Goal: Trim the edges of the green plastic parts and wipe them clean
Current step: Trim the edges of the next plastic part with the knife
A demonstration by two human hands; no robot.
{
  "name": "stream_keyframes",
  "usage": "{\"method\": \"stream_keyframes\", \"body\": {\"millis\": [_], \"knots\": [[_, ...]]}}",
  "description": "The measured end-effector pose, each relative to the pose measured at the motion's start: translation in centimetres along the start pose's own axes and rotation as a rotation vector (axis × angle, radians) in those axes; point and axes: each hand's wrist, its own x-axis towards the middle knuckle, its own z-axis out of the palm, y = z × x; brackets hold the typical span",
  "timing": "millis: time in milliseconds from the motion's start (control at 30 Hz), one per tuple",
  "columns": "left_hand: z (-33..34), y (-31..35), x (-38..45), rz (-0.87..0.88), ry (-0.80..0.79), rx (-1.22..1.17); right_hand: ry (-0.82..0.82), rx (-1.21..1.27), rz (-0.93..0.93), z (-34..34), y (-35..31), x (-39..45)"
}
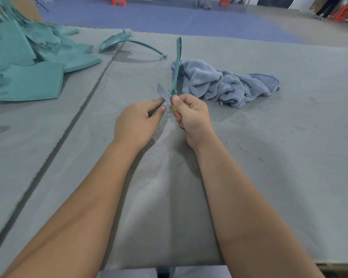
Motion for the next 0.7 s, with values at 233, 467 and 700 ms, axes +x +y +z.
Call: {"method": "stream_keyframes", "body": {"millis": [233,467,700], "knots": [[0.1,-0.4,-0.1,-0.005,0.001,-0.002,0.046,0.091,0.002,-0.3,0.2,0.2],[-0.5,-0.7,-0.6,0.021,0.046,0.065,0.015,0.117,0.021,-0.6,0.4,0.4],[-0.7,-0.2,-0.7,0.067,0.102,0.168,-0.012,0.287,0.085,-1.2,-0.2,0.2]]}}
